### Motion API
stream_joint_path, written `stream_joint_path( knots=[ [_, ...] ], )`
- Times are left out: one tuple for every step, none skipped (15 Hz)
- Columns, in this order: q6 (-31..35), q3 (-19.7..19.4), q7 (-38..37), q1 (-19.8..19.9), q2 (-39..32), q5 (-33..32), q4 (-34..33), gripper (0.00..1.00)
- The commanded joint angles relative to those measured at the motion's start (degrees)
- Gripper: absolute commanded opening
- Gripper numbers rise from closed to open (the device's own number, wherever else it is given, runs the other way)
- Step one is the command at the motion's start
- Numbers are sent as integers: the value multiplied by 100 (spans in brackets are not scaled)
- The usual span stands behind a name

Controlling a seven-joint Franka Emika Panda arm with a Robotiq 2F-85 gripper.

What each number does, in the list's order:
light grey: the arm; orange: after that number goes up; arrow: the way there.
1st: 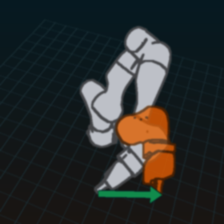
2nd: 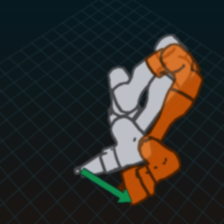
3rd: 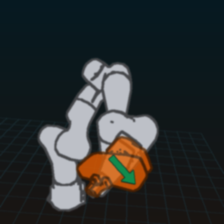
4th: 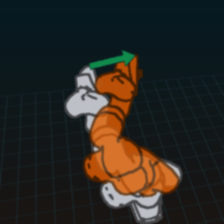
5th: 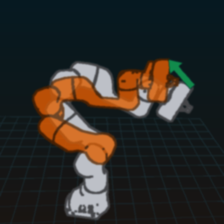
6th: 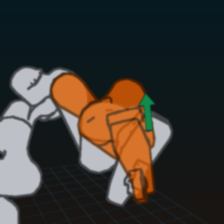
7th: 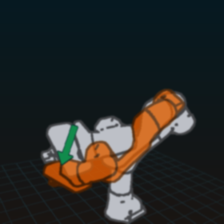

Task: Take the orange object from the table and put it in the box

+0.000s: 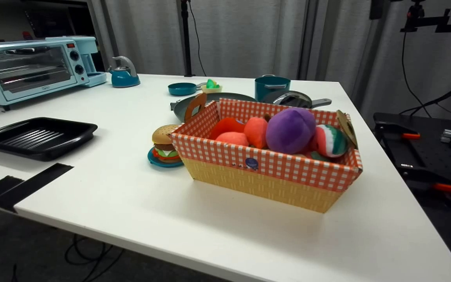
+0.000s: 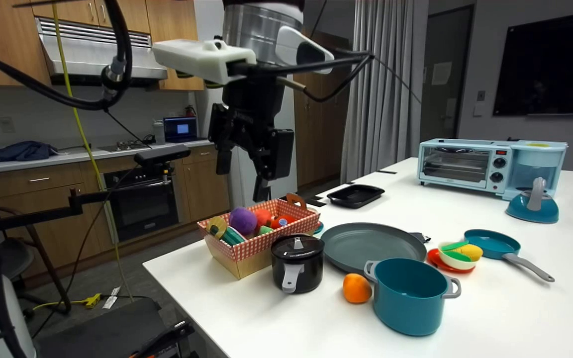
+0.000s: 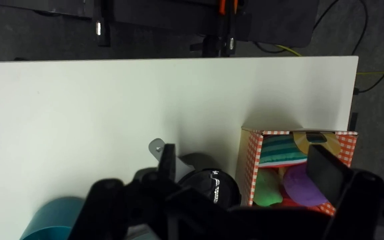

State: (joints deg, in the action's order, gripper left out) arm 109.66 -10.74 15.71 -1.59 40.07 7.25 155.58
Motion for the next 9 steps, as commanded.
stream_joint_path(
  knots=[
    [286,80,-74,129,-376,38,-112,100],
    [420,104,-108,140,-507,25,-138,100],
    [589,122,-135,138,-673,28,-173,100],
    [746,135,-154,135,-825,36,-209,100],
    [931,154,-183,137,-1001,31,-255,100],
    [1111,169,-218,144,-1193,26,-315,100],
    [1300,174,-252,156,-1386,29,-376,100],
    [1490,168,-301,165,-1577,67,-432,100],
    [1667,162,-360,175,-1748,99,-480,100]
  ],
)
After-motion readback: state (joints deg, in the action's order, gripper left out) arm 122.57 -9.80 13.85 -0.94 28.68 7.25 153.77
